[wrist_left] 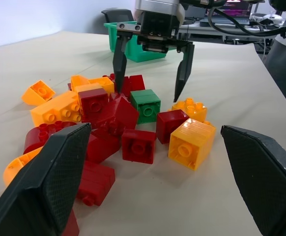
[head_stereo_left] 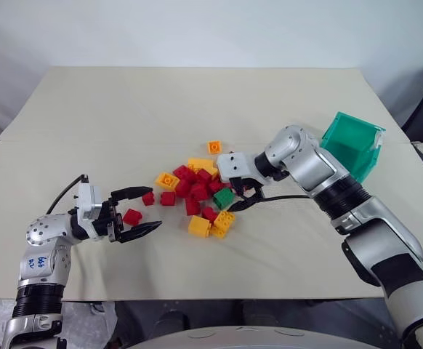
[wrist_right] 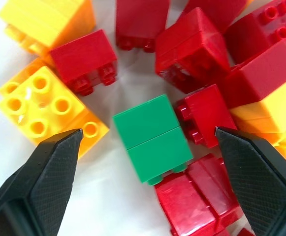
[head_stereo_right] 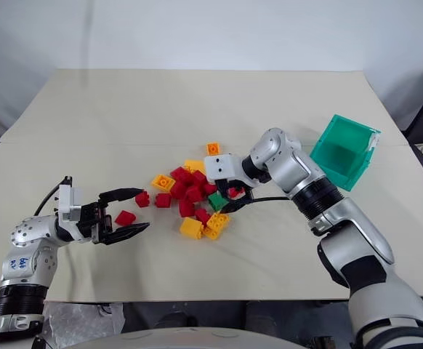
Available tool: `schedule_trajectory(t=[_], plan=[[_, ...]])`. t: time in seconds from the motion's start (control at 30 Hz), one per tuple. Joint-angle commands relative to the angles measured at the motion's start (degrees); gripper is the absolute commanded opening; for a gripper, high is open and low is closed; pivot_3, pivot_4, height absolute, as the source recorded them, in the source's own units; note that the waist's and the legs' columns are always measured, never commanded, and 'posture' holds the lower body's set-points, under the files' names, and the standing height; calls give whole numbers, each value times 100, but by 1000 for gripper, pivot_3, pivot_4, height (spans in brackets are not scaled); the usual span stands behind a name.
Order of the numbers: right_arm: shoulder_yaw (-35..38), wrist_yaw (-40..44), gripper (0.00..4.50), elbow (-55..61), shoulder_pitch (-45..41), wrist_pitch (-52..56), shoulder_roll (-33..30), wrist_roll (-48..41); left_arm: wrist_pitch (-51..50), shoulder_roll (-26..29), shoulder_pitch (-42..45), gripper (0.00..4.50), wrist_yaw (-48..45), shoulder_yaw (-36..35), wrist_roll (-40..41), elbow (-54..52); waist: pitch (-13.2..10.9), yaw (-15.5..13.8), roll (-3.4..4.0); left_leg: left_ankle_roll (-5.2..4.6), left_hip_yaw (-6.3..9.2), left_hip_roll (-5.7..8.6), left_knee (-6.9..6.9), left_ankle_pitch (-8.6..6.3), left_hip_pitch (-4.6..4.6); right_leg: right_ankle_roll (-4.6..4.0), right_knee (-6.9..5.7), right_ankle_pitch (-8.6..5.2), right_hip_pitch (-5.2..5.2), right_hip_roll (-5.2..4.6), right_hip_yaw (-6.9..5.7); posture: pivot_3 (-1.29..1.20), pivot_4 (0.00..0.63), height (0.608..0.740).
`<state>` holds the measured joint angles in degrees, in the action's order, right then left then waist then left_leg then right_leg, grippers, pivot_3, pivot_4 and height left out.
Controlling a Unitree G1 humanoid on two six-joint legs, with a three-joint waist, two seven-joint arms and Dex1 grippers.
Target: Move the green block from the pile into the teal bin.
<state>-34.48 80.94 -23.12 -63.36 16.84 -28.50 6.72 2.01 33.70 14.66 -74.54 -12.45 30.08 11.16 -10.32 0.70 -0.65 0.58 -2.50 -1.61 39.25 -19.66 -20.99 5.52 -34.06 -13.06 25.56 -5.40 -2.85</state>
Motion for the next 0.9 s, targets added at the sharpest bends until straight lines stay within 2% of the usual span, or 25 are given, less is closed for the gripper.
schedule_trajectory(t=[0.03,0.2,0.43,0.53,0.77,0.9], plan=[[-75,202,4461,194,263,210,-74,111,53,34,36,4500,23,-97,120,-186,0,8,-1,0,0,0,0,0,1,0,-1,0,0,0,0,0,150,740],[24,231,4461,588,425,441,-74,107,62,9,94,4500,33,-74,102,-134,-1,67,1,0,1,-1,0,0,0,0,-7,0,2,1,0,0,150,740],[23,-71,4461,190,420,384,181,233,69,-28,148,4500,68,-32,78,-94,-1,86,1,0,2,-1,0,0,-1,0,-7,0,3,0,0,0,150,740],[115,-222,3874,84,383,402,287,258,49,-52,184,4500,53,6,88,-95,-1,77,2,0,3,0,0,0,-4,0,-7,0,4,-2,-1,0,150,740],[869,-699,1514,541,411,942,265,-63,-22,-132,469,4500,24,176,39,5,-1,83,2,25,5,1,0,14,-14,0,-2,0,10,-2,-3,0,150,740],[1494,-1000,1473,1304,705,1453,44,-355,-147,-236,696,4500,68,368,24,-35,-1,75,2,26,4,1,-1,14,-21,0,0,0,14,-2,-3,0,150,740]])
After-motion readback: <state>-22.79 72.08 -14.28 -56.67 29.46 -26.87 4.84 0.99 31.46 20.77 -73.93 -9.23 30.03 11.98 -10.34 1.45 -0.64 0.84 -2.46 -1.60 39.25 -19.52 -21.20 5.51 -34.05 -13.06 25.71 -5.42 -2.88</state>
